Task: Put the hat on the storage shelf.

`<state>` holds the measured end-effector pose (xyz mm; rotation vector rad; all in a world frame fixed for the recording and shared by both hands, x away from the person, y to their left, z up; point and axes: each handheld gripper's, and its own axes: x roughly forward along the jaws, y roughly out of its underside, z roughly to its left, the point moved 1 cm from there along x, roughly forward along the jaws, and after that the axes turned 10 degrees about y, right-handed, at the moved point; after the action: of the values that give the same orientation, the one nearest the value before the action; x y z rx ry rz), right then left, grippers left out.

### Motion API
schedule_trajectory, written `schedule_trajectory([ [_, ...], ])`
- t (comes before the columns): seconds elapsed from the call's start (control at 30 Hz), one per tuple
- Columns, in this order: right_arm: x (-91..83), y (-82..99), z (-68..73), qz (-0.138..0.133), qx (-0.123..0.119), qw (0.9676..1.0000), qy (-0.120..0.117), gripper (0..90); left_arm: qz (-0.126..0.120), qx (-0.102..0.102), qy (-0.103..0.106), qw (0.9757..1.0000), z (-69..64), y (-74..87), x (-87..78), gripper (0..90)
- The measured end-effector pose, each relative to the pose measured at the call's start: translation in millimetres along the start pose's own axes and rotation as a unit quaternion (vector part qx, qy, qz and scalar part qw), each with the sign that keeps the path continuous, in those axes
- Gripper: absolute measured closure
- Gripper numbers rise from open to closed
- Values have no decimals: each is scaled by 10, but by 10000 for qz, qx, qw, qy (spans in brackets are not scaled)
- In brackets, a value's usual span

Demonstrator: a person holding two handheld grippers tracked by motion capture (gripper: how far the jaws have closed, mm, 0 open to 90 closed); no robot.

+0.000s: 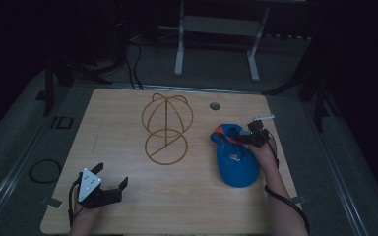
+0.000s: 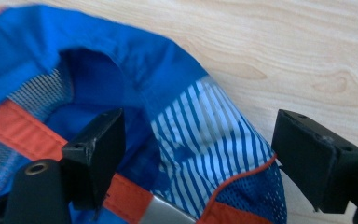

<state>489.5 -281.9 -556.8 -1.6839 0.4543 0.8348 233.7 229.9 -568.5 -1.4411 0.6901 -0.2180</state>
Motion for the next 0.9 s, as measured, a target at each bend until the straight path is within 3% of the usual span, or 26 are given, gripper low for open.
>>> schedule_trajectory([
  [0.23,38,54,28,71,-289,9996,6,268,36,-4,-49,10000,4,5,6,22],
  [0.43,-2,54,77,0,-495,9986,-168,480,68,11,-80,9999,5,6,8,22],
  [0.57,-15,78,90,-105,-484,9985,-242,622,59,-17,28,10000,6,9,11,22],
  [0.67,-25,82,105,-126,-578,9976,-353,762,71,21,62,10000,-10,6,17,22],
  [0.73,-33,73,135,-87,-663,9971,-362,809,94,49,67,9999,-21,4,21,22],
  [0.83,-50,64,137,-10,-486,9981,-390,831,127,95,81,9998,-32,-2,22,22],
  [0.9,-96,77,126,-117,-355,9985,-407,838,128,92,66,9999,-32,-5,20,22],
])
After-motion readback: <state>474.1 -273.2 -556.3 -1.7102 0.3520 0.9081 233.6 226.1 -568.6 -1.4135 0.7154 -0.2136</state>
